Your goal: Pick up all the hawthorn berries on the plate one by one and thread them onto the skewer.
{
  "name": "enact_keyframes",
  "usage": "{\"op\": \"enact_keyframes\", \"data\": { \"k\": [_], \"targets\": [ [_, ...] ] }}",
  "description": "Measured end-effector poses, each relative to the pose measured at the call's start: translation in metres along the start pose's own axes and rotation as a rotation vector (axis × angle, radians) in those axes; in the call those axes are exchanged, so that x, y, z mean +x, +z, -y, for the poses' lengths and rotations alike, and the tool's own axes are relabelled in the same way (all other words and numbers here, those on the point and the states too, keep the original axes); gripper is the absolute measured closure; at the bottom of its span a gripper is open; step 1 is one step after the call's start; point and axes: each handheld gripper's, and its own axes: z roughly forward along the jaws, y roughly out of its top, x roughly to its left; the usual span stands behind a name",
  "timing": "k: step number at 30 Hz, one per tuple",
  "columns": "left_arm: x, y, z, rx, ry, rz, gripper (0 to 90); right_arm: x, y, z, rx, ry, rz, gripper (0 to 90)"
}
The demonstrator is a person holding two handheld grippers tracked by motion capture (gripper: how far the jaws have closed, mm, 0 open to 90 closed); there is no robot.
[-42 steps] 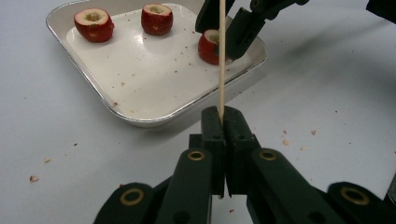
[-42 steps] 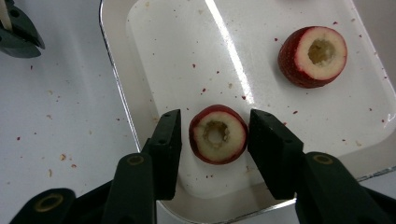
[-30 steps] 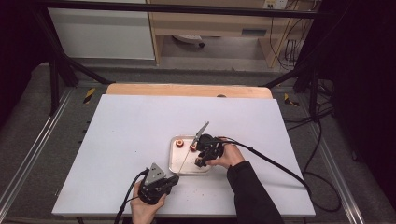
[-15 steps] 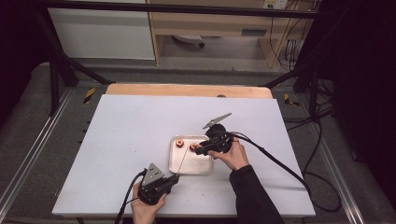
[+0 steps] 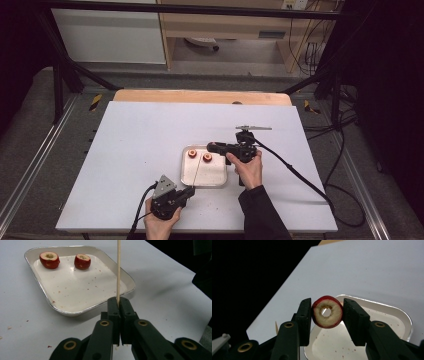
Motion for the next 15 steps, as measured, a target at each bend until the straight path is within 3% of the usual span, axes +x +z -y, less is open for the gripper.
{"op": "enact_keyframes", "data": {
  "k": [1, 3, 8, 15],
  "targets": [
    [0.0, 0.0, 0.0, 0.0, 0.0, 0.0, 88.5, 0.0, 0.0, 0.0, 0.0, 0.0, 0.0, 60.0],
    [-0.002, 0.003, 0.0, -0.009, -0.026, -0.001, 88.5, -0.001, 0.0, 0.002, -0.061, 0.032, -0.013, 60.0],
    [-0.005, 0.007, -0.001, -0.01, -0.078, 0.006, 88.5, 0.001, 0.0, 0.005, -0.147, 0.074, -0.028, 60.0],
    [-0.01, 0.016, -0.005, 0.01, -0.092, 0.003, 88.5, 0.003, 0.0, 0.008, -0.216, 0.084, -0.048, 60.0]
  ]
}}
